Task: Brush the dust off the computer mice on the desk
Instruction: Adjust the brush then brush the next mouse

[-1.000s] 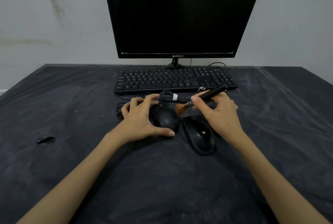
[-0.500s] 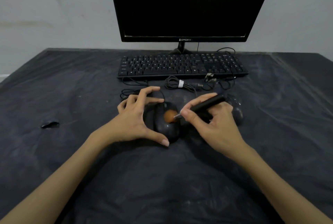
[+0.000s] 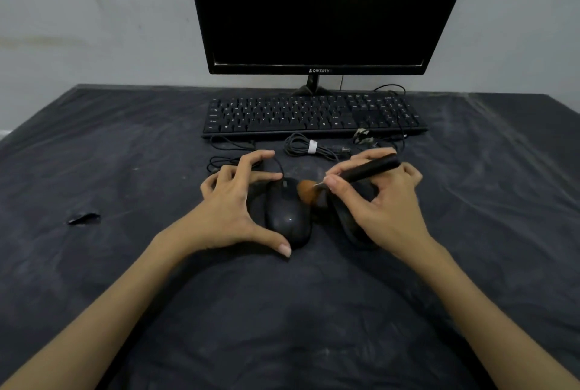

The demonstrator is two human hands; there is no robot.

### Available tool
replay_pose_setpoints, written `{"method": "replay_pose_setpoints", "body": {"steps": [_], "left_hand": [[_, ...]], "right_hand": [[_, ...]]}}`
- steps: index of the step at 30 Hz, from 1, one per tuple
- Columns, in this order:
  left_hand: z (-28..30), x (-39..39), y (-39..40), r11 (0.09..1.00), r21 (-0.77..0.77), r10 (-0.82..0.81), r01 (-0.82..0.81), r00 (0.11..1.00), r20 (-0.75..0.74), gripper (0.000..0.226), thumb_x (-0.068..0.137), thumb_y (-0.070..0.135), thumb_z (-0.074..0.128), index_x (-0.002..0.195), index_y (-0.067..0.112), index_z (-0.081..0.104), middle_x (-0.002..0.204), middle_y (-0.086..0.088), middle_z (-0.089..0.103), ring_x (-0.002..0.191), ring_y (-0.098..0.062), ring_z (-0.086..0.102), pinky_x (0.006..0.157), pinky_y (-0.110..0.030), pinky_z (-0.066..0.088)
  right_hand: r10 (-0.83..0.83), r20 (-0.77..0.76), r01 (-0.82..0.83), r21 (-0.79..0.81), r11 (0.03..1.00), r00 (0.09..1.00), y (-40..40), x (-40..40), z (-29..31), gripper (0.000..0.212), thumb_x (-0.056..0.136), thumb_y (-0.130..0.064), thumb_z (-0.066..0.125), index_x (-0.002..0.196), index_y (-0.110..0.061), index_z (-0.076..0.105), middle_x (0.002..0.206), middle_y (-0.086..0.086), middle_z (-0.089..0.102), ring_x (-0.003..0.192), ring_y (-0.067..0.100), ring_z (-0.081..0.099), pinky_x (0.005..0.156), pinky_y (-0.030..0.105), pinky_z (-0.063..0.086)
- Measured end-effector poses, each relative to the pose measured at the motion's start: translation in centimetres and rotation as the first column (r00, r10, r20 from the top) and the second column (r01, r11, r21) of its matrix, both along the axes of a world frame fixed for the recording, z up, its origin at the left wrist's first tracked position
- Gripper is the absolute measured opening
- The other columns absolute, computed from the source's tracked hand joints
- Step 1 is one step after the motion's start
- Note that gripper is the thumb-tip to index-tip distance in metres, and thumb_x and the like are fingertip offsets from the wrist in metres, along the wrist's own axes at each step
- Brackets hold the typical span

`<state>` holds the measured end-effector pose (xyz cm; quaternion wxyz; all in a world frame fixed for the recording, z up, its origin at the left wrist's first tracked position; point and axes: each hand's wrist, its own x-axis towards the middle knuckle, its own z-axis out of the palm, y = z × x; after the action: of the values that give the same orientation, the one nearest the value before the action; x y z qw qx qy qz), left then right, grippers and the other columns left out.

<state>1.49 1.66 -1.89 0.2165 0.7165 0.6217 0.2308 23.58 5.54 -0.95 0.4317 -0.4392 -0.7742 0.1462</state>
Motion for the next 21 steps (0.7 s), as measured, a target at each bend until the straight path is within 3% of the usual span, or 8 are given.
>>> {"method": "replay_pose_setpoints", "body": {"steps": [4, 6, 8, 10, 12, 15, 18, 21], "left_hand": [[0.0, 0.0, 0.0, 1.000, -0.007, -0.006, 0.006, 1.000, -0.003, 0.123, 0.030, 0.075, 0.075, 0.131, 0.053, 0.008, 0.131, 0.035, 0.044, 0.130, 0.000, 0.019, 0.106, -0.031, 0.005], [0.0, 0.0, 0.0, 1.000, -0.012, -0.006, 0.006, 1.000, -0.005, 0.123, 0.031, 0.074, 0.076, 0.131, 0.053, 0.008, 0.131, 0.035, 0.045, 0.130, 0.001, 0.019, 0.105, -0.031, 0.004], [0.0, 0.0, 0.0, 1.000, -0.011, -0.004, 0.004, 1.000, -0.008, 0.122, 0.032, 0.072, 0.078, 0.131, 0.053, 0.008, 0.131, 0.034, 0.045, 0.130, 0.001, 0.019, 0.106, -0.031, 0.004], [0.0, -0.1, -0.1, 1.000, -0.009, -0.006, 0.006, 1.000, -0.024, 0.120, 0.034, 0.072, 0.079, 0.131, 0.054, 0.010, 0.133, 0.034, 0.044, 0.131, 0.000, 0.018, 0.107, -0.032, 0.003], [-0.1, -0.2, -0.2, 1.000, -0.021, -0.019, 0.018, 0.999, -0.051, 0.117, 0.036, 0.073, 0.078, 0.130, 0.055, 0.011, 0.136, 0.032, 0.039, 0.132, -0.002, 0.016, 0.108, -0.032, 0.001], [0.0, -0.4, -0.2, 0.998, -0.059, -0.034, 0.029, 0.996, -0.084, 0.112, 0.038, 0.074, 0.076, 0.128, 0.057, 0.012, 0.136, 0.029, 0.038, 0.132, -0.003, 0.015, 0.108, -0.032, -0.001], [-0.1, -0.4, -0.2, 0.999, -0.046, -0.023, 0.020, 0.997, -0.069, 0.113, 0.039, 0.072, 0.077, 0.129, 0.055, 0.011, 0.132, 0.029, 0.043, 0.131, -0.001, 0.016, 0.108, -0.031, 0.000], [-0.3, -0.3, -0.2, 0.999, -0.033, -0.016, 0.014, 0.998, -0.063, 0.115, 0.039, 0.071, 0.078, 0.131, 0.053, 0.011, 0.130, 0.030, 0.044, 0.128, 0.000, 0.017, 0.107, -0.030, 0.001]], "right_hand": [[0.171, -0.122, -0.188, -0.145, 0.971, 0.978, -0.6, -0.2, -0.2, 0.019, 0.077, -0.057, 0.059, 0.076, -0.040, 0.069, 0.093, -0.025, 0.064, 0.108, 0.011, 0.057, 0.103, 0.046, 0.032], [0.130, -0.006, -0.129, -0.132, 0.983, 0.992, -0.5, -0.4, -0.1, 0.021, 0.077, -0.056, 0.058, 0.074, -0.039, 0.069, 0.096, -0.043, 0.057, 0.111, 0.008, 0.054, 0.104, 0.038, 0.025], [0.003, 0.123, -0.009, 0.049, 0.999, 0.992, -0.3, 0.0, 0.1, 0.018, 0.079, -0.052, 0.057, 0.075, -0.038, 0.068, 0.101, -0.054, 0.046, 0.110, 0.000, 0.046, 0.091, 0.029, 0.018], [-0.057, 0.086, 0.049, 0.089, 0.995, 0.995, -0.2, 0.4, 0.2, 0.013, 0.080, -0.049, 0.059, 0.076, -0.039, 0.066, 0.094, -0.046, 0.053, 0.110, -0.001, 0.045, 0.088, 0.028, 0.017], [0.019, -0.019, -0.019, -0.014, 1.000, 1.000, -0.3, 0.4, 0.0, 0.018, 0.079, -0.054, 0.058, 0.076, -0.039, 0.067, 0.087, -0.032, 0.063, 0.112, 0.005, 0.051, 0.099, 0.030, 0.019], [0.171, -0.121, -0.192, -0.194, 0.962, 0.978, -0.5, -0.2, -0.2, 0.017, 0.079, -0.058, 0.060, 0.078, -0.042, 0.067, 0.086, -0.024, 0.068, 0.108, 0.018, 0.059, 0.106, 0.049, 0.031], [-0.017, 0.078, 0.018, -0.022, 1.000, 0.997, -0.1, -0.1, 0.2, 0.011, 0.081, -0.048, 0.061, 0.072, -0.043, 0.062, 0.078, -0.032, 0.058, 0.110, 0.009, 0.049, 0.095, 0.031, 0.019], [-0.086, 0.039, 0.085, 0.017, 0.996, 0.996, -0.2, 0.0, 0.8, 0.011, 0.080, -0.049, 0.059, 0.074, -0.042, 0.064, 0.081, -0.034, 0.058, 0.112, 0.011, 0.052, 0.093, 0.029, 0.018]]}}
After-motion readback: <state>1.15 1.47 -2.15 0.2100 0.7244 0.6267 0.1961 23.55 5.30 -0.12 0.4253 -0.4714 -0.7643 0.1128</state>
